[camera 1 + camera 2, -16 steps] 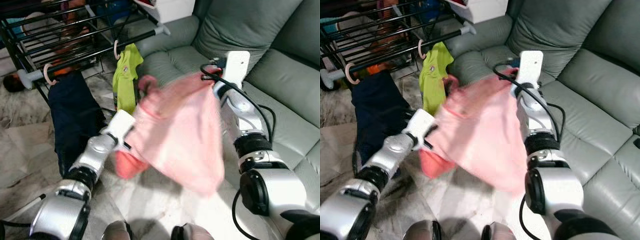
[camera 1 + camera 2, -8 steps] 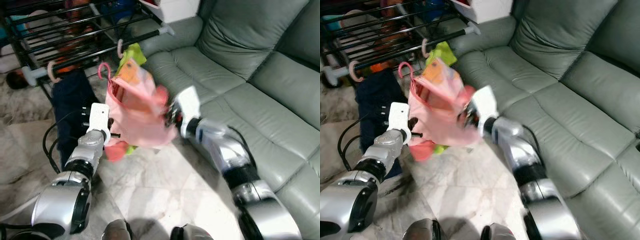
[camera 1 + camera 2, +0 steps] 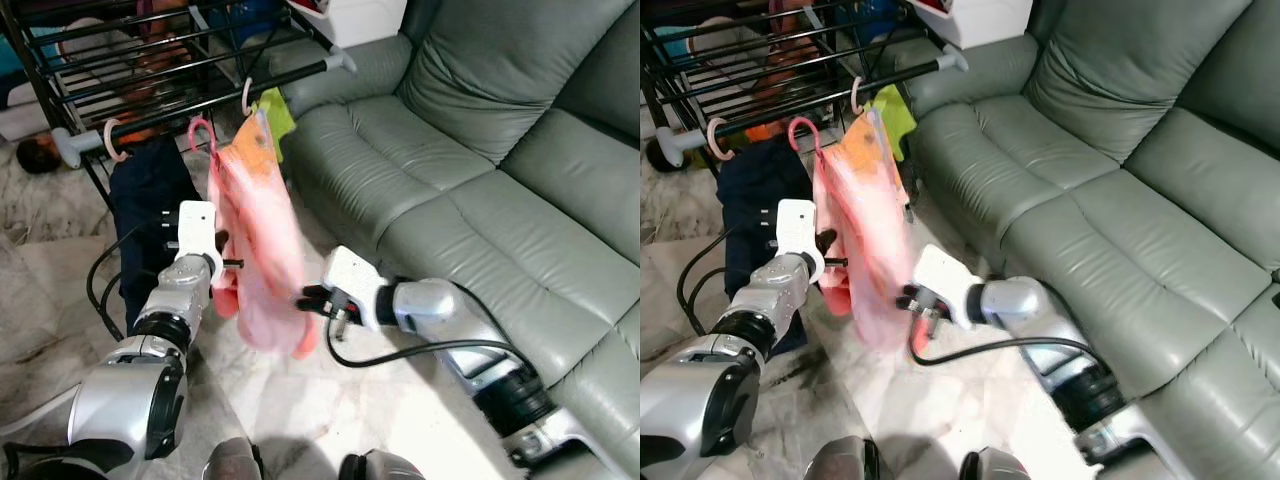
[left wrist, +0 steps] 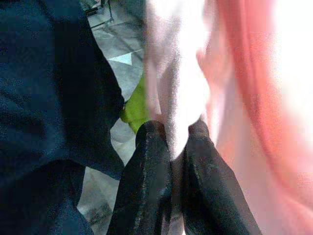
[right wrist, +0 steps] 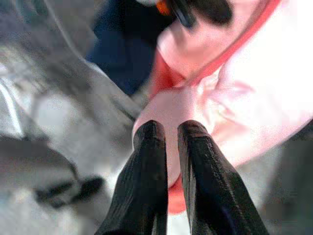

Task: Hang hanger

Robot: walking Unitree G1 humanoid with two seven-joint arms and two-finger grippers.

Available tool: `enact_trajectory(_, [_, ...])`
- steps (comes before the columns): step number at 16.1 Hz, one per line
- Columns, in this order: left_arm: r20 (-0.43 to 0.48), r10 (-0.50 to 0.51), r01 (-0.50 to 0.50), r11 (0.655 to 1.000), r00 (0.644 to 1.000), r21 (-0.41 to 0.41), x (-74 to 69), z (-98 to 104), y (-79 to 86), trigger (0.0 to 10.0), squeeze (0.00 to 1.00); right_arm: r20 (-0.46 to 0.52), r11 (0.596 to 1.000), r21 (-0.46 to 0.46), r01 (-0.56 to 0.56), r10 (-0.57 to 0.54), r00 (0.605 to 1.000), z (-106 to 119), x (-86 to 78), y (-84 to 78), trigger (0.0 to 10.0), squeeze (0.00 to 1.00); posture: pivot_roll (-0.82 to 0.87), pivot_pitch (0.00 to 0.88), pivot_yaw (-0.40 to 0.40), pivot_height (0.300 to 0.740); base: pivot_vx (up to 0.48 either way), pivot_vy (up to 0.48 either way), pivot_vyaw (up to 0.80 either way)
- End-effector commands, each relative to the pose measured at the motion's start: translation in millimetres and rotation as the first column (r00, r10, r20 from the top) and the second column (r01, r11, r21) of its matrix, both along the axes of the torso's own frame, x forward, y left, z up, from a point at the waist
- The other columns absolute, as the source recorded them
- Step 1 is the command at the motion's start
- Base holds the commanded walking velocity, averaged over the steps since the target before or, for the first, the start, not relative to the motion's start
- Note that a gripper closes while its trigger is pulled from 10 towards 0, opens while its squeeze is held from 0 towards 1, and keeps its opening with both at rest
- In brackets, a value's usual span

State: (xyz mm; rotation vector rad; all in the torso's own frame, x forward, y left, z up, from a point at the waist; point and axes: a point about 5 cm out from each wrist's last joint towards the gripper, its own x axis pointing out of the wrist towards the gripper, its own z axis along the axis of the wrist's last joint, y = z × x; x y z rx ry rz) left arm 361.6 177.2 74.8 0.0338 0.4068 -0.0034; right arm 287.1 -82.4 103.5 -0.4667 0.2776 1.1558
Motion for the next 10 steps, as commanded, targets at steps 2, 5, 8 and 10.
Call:
enact_trajectory(2, [0.078, -0.041, 0.039, 0.999, 0.996, 0.022, 8.9, 18, -0.6, 0.0, 0.0, 0.23, 0.985, -0.161, 0.057, -0.019, 0.973, -3, 5.9, -14.8, 10.0, 1.0, -0.07, 0.046, -0.035, 0.74, 0.0, 0.0, 0.0])
enact_trajectory(5, [0.118, -0.096, 0.093, 0.995, 0.988, 0.026, 10.7, 25, -0.2, 0.0, 0.0, 0.303, 0.949, -0.312, 0.042, 0.058, 0.951, -24, -8.2, -46.8, 10.0, 1.0, -0.07, 0.053, -0.031, 0.74, 0.0, 0.0, 0.0])
enact_trajectory(8, [0.229, -0.317, 0.314, 0.948, 0.92, 0.051, 8.8, 40, -10.0, 0.0, 0.0, 0.107, 0.997, -0.076, -0.022, 0.03, 0.994, -10, -28.6, -51.7, 10.0, 1.0, -0.08, 0.057, -0.021, 0.74, 0.0, 0.0, 0.0])
enact_trajectory(10, [0.203, -0.507, 0.486, 0.861, 0.837, 0.149, -3.7, 39, -8.4, 0.0, 0.0, 0.127, 0.999, -0.037, 0.037, -0.032, 0.991, 10, -18.3, -70.9, 10.0, 1.0, -0.08, 0.06, -0.016, 0.74, 0.0, 0.0, 0.0])
